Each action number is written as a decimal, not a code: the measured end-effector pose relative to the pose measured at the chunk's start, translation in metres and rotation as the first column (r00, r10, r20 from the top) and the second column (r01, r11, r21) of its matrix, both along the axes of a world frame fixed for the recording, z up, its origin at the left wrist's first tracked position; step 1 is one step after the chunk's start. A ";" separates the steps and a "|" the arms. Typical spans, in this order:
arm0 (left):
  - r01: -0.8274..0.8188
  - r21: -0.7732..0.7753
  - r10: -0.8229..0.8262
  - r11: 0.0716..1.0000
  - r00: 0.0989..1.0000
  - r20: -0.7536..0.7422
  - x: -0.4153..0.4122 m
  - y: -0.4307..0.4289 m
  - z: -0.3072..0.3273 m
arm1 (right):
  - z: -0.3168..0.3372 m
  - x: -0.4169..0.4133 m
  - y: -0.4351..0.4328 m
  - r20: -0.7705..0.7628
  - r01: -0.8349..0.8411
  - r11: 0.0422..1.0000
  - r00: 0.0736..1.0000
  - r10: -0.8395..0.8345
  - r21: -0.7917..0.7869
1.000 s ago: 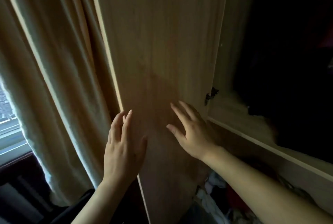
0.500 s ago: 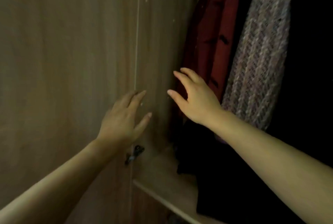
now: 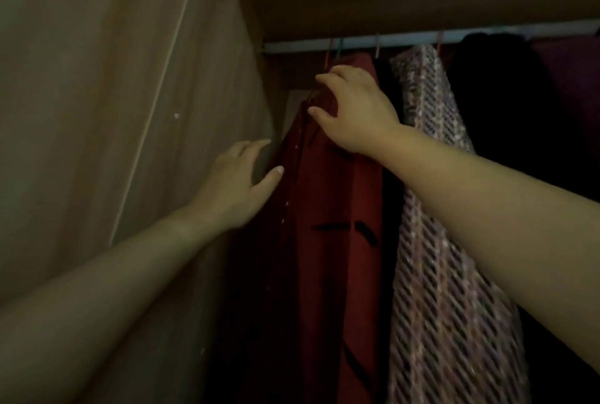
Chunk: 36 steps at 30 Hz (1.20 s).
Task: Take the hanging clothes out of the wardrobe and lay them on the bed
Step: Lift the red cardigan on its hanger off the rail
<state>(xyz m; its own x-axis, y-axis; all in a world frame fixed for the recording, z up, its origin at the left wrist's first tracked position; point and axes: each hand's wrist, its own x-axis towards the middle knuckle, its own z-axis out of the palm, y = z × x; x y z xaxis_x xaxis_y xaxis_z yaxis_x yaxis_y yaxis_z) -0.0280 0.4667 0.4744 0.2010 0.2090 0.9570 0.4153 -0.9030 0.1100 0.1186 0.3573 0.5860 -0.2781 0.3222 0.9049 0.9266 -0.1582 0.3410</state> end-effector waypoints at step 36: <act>0.298 0.223 -0.327 0.928 0.939 0.103 0.162 0.177 0.186 | 0.179 0.078 0.098 -0.200 0.292 0.954 0.941 -0.272 0.073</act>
